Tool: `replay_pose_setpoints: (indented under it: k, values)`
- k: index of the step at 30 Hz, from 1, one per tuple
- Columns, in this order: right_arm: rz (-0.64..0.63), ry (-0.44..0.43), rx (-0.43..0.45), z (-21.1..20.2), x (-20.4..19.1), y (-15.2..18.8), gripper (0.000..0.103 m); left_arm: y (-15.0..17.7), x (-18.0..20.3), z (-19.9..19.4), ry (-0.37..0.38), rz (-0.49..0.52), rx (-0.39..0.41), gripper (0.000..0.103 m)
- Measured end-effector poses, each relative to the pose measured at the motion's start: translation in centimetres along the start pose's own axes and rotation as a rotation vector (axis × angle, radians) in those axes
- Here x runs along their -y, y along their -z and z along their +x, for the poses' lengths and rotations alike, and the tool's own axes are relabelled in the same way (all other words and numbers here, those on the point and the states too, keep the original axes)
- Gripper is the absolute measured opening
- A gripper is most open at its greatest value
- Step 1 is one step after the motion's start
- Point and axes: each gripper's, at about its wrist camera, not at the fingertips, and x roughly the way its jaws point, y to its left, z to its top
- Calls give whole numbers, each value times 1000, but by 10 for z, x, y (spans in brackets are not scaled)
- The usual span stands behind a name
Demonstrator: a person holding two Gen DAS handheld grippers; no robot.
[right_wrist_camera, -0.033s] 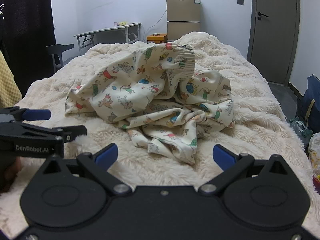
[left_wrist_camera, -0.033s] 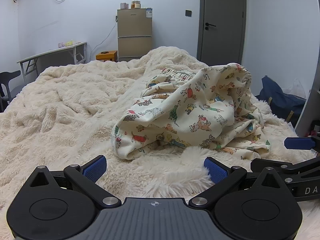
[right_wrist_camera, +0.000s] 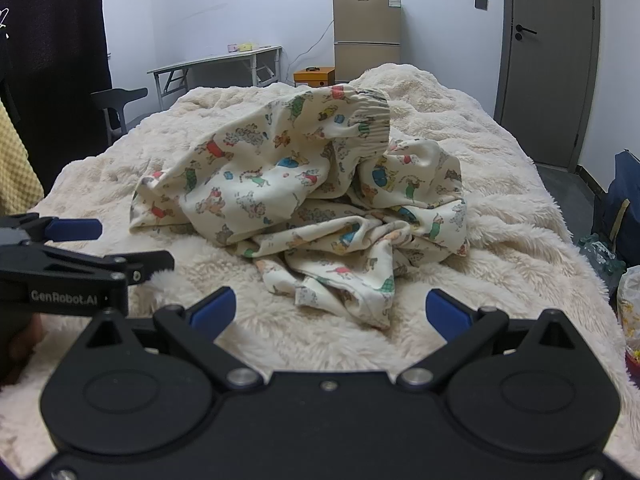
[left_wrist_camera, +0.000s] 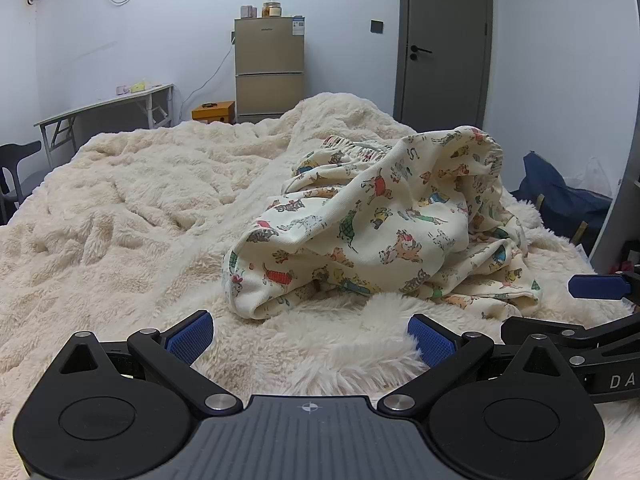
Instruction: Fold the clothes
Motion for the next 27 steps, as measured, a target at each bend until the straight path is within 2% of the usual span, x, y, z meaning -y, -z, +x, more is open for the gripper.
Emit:
replay_pose_setpoints:
  k: [27]
  values:
    - [-5, -6, -7, 1, -1, 1, 103, 1, 1, -1, 10, 10, 5, 103]
